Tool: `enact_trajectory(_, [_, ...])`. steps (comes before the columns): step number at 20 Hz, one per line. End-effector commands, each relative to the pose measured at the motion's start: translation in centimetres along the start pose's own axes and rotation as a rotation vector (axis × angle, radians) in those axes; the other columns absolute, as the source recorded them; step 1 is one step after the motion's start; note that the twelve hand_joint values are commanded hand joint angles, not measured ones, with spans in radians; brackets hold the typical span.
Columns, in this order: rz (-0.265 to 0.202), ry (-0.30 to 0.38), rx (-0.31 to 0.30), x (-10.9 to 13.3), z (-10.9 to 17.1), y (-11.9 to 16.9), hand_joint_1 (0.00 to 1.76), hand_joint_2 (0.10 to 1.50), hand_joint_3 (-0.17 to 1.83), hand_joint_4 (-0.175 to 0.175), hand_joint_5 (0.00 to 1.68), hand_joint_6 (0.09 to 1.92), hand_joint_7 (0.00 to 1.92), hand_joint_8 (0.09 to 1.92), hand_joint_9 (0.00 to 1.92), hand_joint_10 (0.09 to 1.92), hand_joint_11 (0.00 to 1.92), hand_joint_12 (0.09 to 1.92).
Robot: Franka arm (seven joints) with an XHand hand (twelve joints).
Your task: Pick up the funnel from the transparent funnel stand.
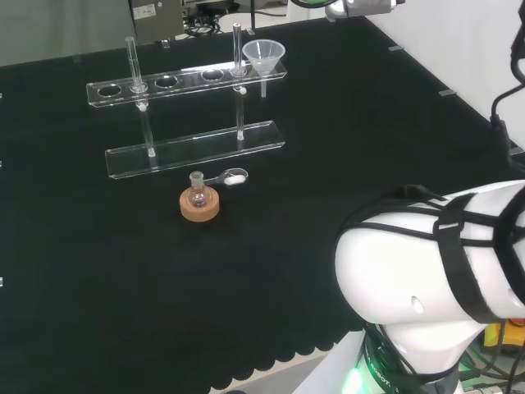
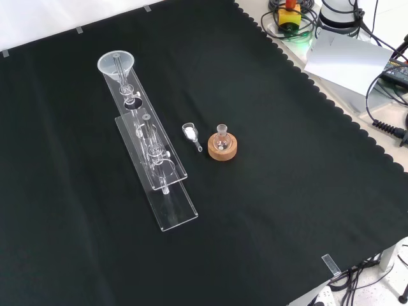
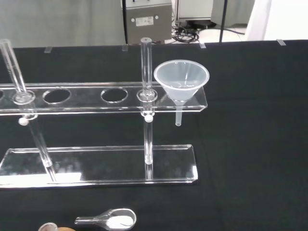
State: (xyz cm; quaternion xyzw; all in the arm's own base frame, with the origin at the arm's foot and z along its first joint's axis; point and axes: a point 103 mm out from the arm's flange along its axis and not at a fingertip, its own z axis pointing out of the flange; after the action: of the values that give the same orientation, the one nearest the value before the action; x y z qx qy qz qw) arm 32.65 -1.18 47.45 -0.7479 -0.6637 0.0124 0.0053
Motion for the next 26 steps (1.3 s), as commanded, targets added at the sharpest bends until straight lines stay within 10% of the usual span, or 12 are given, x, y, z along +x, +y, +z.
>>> enact_trajectory(1, [0.039, -0.011, 0.023, -1.6, 1.6, 3.8, 0.0, 1.25, 0.39, 0.003, 0.2, 0.09, 0.03, 0.49, 0.16, 0.61, 0.0, 1.36])
enact_trajectory(15, [-0.001, -0.031, 0.115, -5.8, 5.3, 19.1, 0.08, 1.2, 0.33, -0.003, 0.22, 0.09, 0.05, 0.49, 0.18, 0.62, 0.0, 1.39])
enact_trajectory(26, [-0.044, -0.064, 0.209, -5.4, 10.2, 23.5, 0.16, 1.14, 0.3, -0.004, 0.21, 0.09, 0.08, 0.51, 0.24, 0.65, 0.0, 1.41])
